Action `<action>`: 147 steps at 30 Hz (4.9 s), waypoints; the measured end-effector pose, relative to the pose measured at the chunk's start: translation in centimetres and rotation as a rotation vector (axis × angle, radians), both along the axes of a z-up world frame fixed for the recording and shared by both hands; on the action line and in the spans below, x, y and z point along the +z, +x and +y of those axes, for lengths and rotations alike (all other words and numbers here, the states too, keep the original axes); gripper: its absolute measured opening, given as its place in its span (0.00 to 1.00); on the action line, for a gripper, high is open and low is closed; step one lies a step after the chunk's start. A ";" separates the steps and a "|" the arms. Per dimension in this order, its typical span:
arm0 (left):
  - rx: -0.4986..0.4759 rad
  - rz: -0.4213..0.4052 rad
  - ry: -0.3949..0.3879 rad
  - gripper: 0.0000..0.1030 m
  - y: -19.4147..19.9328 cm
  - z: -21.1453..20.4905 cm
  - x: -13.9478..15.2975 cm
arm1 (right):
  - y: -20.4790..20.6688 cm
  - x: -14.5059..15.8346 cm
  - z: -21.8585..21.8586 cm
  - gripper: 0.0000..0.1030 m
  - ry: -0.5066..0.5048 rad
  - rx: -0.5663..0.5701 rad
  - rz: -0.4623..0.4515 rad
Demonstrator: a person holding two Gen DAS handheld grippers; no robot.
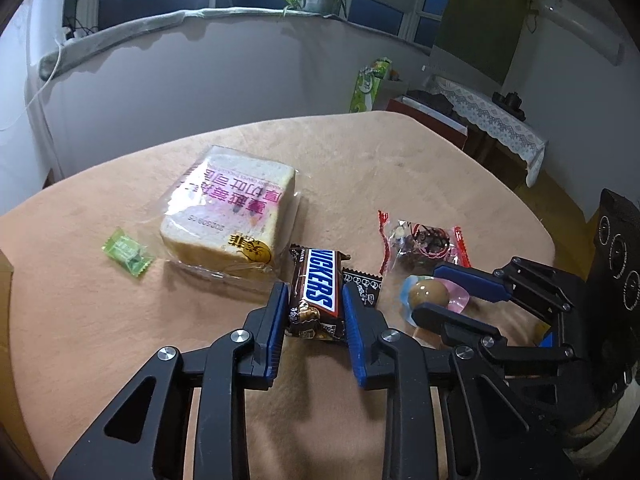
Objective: Organize snacks
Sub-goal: 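Grasp the second Snickers bar with the left gripper while the right gripper grasps the chocolate ball, then carry the Snickers bar and chocolate ball into the box and open both grippers, then move both tools back to the snack pile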
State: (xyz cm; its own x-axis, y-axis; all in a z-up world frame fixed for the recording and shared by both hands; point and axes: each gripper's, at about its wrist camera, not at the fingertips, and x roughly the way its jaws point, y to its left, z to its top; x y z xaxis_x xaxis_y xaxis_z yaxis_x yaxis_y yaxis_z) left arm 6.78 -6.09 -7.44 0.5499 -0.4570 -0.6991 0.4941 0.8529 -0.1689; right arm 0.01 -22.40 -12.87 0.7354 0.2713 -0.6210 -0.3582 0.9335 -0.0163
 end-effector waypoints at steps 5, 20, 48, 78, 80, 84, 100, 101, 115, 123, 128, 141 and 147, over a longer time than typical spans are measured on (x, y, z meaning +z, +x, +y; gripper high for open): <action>0.012 -0.015 0.012 0.25 -1.7 1.5 0.5 | -0.6 0.7 0.0 0.36 0.001 0.000 -0.019; 0.168 -0.103 -0.023 0.25 -5.9 8.1 3.7 | -2.0 4.0 1.8 0.36 -0.026 0.017 -0.098; 0.441 -0.258 -0.097 0.25 -12.6 22.4 5.9 | -2.8 8.1 17.8 0.36 -0.133 0.266 -0.200; 0.576 -0.181 -0.031 0.36 -10.7 29.5 2.5 | 1.2 6.0 35.7 0.44 -0.114 0.574 -0.194; 0.591 -0.183 -0.022 0.58 -10.8 29.8 2.3 | 1.4 5.8 35.7 0.53 -0.109 0.568 -0.200; 0.599 -0.199 -0.029 0.61 -11.4 30.1 2.6 | 1.5 5.6 35.0 0.54 -0.104 0.545 -0.192; 0.611 -0.234 -0.041 0.67 -13.0 29.7 4.1 | -1.6 5.9 32.8 0.54 -0.093 0.506 -0.194; 0.610 -0.236 -0.041 0.67 -13.1 29.7 4.2 | -1.8 6.0 32.6 0.54 -0.092 0.502 -0.198; 0.550 -0.256 0.012 0.73 -12.8 25.6 6.0 | -2.5 6.3 27.3 0.54 -0.056 0.437 -0.191; 0.482 -0.262 0.047 0.73 -12.0 21.3 6.8 | -2.4 6.0 22.5 0.54 -0.034 0.369 -0.176; 0.433 -0.259 0.064 0.73 -11.3 18.5 7.1 | -2.4 5.8 19.1 0.54 -0.021 0.318 -0.170; 0.268 -0.241 0.100 0.73 -9.7 10.2 7.1 | -3.1 4.5 8.7 0.55 0.005 0.142 -0.126; 0.176 -0.210 0.109 0.73 -8.4 6.2 6.2 | -3.8 3.2 4.5 0.55 0.005 0.063 -0.092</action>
